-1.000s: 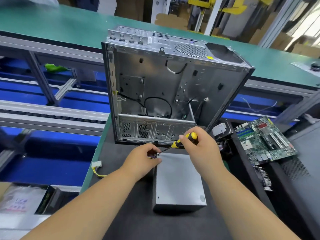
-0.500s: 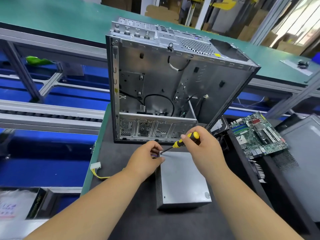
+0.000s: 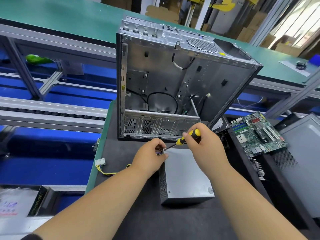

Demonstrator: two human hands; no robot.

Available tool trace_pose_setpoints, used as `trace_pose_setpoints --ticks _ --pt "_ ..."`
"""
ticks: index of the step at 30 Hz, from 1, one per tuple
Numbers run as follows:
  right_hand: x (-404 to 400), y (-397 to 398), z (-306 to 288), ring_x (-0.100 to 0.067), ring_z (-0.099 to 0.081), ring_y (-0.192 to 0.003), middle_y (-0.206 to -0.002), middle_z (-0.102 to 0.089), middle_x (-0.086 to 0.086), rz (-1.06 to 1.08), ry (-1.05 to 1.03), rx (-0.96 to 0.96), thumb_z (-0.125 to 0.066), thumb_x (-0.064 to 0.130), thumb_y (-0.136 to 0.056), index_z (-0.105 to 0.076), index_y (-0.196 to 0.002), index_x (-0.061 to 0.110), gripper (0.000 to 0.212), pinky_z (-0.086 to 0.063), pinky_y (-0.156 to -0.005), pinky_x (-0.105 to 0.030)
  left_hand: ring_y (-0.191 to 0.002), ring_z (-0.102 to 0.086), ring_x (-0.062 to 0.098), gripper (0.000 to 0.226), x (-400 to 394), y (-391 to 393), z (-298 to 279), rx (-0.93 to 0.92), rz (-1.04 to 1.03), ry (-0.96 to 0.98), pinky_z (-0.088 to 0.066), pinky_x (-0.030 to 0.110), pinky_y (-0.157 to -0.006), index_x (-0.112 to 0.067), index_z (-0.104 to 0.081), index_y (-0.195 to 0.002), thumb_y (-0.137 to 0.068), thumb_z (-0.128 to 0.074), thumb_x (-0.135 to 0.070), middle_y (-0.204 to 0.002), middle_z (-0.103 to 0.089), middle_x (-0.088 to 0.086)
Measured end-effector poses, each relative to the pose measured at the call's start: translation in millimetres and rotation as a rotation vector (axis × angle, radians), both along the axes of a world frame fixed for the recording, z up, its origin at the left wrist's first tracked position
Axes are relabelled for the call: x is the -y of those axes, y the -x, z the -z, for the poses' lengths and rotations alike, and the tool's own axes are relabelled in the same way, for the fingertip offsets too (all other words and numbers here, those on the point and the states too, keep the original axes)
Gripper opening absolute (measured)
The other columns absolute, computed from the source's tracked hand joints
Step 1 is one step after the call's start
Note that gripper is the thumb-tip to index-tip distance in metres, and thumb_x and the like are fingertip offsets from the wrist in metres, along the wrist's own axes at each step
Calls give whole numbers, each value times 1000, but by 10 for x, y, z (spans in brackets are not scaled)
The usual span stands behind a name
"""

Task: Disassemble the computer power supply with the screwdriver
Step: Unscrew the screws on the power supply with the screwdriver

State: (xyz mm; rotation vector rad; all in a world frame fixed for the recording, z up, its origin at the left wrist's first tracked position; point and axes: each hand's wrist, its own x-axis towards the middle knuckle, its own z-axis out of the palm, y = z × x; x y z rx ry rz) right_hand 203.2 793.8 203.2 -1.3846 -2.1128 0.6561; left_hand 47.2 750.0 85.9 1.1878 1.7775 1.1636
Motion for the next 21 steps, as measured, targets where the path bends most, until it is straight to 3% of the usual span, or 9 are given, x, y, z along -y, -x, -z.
trace_pose_setpoints --ticks 7,13,16,19,21 --pt "17 48 -78 -12 -51 -64 -77 -58 6 -66 -76 166 -59 34 -97 -50 -91 26 13 -40 -54 -31 -83 -62 1 22 1 -11 -18 -24 -1 -5 -45 16 -69 -35 -59 -86 -81 -77 -23 -86 -65 -14" --pt "15 190 -262 -14 -50 -80 -90 -54 9 -354 -100 323 -58 17 -91 -48 -91 27 14 -39 -63 -28 -86 -62 6 21 -3 0 -24 -23 14 -10 -50 22 -76 -34 -59 -86 -81 -76 -23 -89 -65 -12" --pt "6 232 -282 -18 -50 -77 -85 -55 6 -354 -90 316 -58 30 -93 -48 -89 26 11 -38 -58 -28 -86 -62 5 22 -6 10 -26 -6 27 -7 -48 19 -76 -34 -59 -89 -81 -76 -23 -89 -64 -12" --pt "-6 261 -277 -17 -54 -73 -79 -60 3 -306 -83 302 -51 54 -95 -52 -90 24 30 -43 -62 -34 -86 -62 2 24 -4 13 -36 -5 31 1 -47 17 -75 -38 -60 -90 -82 -76 -23 -91 -64 -15" --pt "-16 270 -265 -16 -54 -68 -76 -62 3 -282 -83 288 -49 50 -98 -52 -91 25 26 -43 -60 -33 -86 -63 1 25 -2 9 -47 -14 30 4 -47 17 -75 -39 -60 -90 -82 -76 -23 -91 -66 -16"
